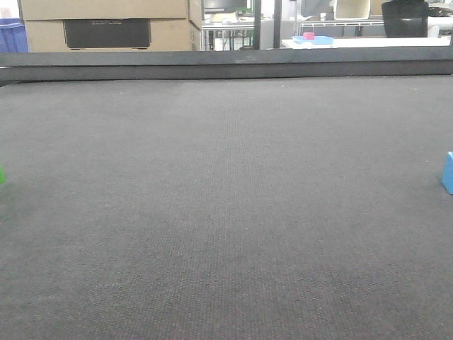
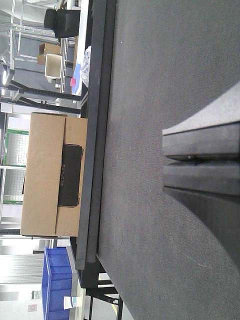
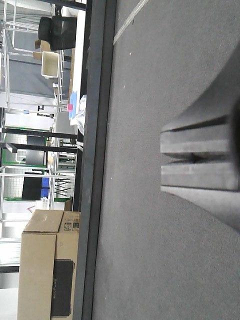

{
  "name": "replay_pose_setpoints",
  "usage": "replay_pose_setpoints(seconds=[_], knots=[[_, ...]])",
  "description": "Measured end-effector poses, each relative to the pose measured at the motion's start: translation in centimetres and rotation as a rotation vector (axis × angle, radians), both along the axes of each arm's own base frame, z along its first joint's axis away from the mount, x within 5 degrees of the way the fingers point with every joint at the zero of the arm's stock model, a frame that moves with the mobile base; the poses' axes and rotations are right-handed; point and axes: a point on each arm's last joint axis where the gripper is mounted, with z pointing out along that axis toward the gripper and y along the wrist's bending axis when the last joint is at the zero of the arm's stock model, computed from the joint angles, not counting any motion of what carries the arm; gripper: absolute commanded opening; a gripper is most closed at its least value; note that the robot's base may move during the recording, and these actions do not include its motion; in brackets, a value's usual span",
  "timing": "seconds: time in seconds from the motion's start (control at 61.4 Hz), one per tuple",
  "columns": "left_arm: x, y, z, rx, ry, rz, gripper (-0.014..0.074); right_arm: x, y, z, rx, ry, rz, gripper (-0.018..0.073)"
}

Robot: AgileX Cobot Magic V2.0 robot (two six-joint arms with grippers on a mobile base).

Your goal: Grab block from conveyor and place in blue bin

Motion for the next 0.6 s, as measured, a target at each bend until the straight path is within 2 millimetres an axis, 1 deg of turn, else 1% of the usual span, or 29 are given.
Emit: replay_pose_setpoints(seconds=[0.603], knots=[[-0.01,0.0,0.07,0.0,-0.008,0.0,-0.0111,0.0,0.0,0.0,0.0,0.0,0.0,-0.0162]])
